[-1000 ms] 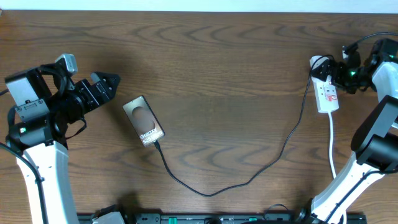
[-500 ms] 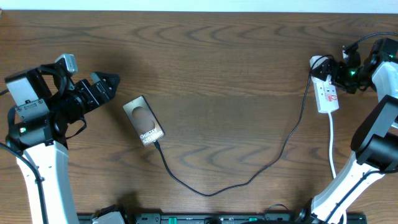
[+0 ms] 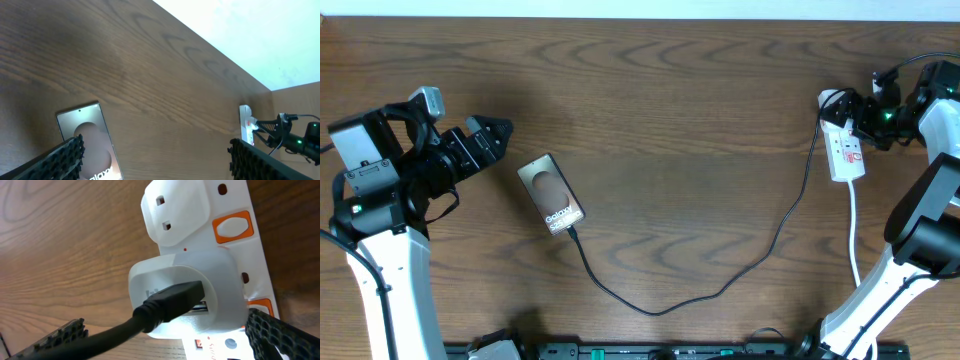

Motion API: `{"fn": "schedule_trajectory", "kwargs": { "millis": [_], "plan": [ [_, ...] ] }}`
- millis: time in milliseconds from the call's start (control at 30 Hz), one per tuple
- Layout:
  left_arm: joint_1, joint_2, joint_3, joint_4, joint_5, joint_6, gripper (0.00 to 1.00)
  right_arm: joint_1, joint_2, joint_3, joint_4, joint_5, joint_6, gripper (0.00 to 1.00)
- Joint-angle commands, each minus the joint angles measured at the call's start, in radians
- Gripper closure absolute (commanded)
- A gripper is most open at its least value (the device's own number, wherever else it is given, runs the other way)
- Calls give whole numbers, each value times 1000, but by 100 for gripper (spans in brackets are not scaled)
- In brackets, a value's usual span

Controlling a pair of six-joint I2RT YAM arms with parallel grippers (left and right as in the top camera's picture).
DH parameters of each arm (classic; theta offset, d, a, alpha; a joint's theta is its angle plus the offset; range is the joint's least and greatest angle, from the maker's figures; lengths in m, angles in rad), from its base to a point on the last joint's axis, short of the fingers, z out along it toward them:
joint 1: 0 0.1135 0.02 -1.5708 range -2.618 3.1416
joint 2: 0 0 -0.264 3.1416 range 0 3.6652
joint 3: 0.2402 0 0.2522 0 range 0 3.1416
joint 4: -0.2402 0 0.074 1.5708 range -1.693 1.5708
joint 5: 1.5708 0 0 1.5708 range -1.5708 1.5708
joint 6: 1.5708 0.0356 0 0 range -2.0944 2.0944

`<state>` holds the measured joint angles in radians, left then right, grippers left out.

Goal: Plug charger to phone and switch on socket
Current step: 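Press the orange switch beside the plug with the right gripper, then lift the right gripper up and away from the switch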

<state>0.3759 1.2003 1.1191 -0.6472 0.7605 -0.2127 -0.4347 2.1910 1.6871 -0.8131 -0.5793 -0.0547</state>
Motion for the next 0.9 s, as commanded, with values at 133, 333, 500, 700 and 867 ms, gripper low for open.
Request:
{"fn": "schedule_trajectory", "kwargs": {
  "millis": [133,333,500,700,867],
  "plan": [
    [0,1,22,-3,9,3,10,64,40,-2,-2,-119,17,1],
    [0,1,22,-7,9,11,9,77,40,-2,2,-119,17,1],
    [0,1,22,-12,9,18,10,77,40,-2,2,-113,17,1],
    [0,1,22,-12,9,18,10,69,40,0,10,-100,17,1],
    [0,1,22,-16,9,18,10,37,40,34,-14,-101,25,1]
  ]
}}
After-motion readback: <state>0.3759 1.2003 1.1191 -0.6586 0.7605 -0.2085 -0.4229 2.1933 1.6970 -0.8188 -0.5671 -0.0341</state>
